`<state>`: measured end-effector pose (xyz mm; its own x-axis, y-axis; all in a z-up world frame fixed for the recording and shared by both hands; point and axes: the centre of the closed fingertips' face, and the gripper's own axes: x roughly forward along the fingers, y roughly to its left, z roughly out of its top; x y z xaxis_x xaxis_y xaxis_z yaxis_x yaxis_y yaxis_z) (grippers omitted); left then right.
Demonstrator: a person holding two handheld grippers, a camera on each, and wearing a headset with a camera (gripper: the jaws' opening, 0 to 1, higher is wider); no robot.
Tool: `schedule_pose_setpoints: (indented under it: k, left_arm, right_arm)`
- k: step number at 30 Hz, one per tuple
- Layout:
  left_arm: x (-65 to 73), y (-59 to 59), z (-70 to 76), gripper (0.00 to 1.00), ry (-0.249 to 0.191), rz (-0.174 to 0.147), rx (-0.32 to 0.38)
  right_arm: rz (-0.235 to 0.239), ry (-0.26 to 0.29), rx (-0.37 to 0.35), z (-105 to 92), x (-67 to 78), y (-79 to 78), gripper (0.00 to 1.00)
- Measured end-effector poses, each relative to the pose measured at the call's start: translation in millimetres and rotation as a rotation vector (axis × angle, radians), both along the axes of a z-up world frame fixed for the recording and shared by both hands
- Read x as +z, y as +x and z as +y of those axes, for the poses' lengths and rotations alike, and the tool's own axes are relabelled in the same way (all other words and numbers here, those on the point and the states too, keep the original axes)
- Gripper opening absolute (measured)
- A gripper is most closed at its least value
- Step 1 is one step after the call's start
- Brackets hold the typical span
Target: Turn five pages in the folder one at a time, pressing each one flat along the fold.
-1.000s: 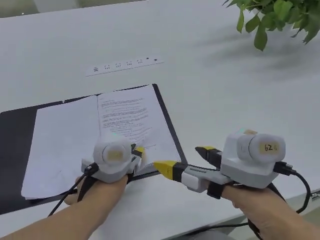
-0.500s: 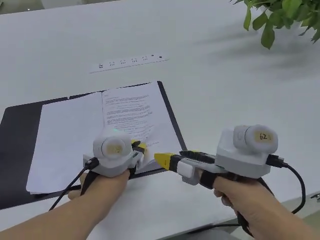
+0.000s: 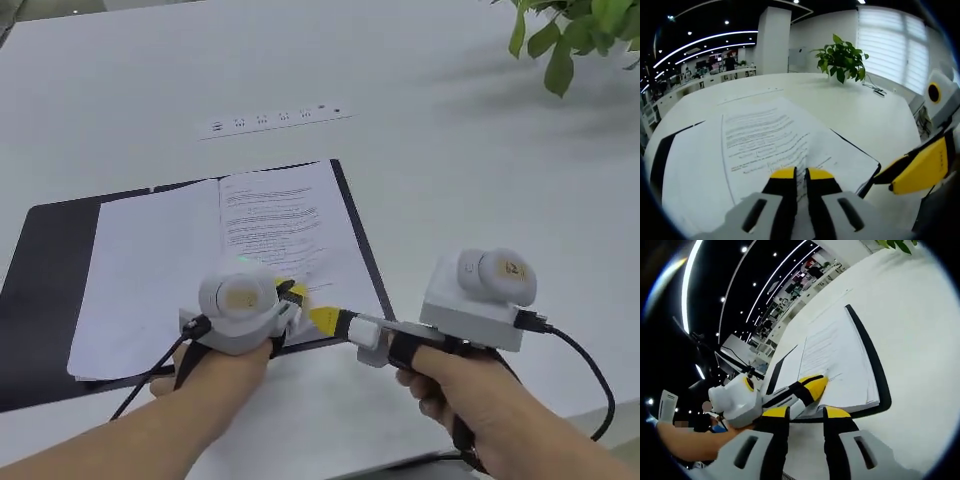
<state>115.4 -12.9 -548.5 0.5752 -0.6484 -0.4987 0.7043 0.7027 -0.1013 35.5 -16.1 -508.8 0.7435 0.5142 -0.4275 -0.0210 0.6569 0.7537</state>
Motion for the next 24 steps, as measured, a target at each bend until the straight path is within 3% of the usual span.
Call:
schedule_pose_setpoints:
  k: [14,18,20,24]
  left_arm:
    - [-0.2,0.8,-0.1,0.06,-0.003,0.003,0.001]
    - [-0.1,0.7,-0.1,0.06,-0.003,0.002,0.001]
    - [-0.2,0.8,0.0,0.06,-0.003,0.002,0.002]
    - [0.0,0.9,0.0,0.06,-0.005,0.0,0.001]
  right_arm:
    - [0.061,0.051,-0.048,3.3,-17.7,6.0,0.22]
    - [0.075,0.088,-0.08,1.1,-17.8,7.7,0.21]
    - [0.093,0.132,-0.099,3.5,-14.3,7.4,0.23]
    - [0.082,0.108,-0.1,2.1,-15.8,8.1,0.22]
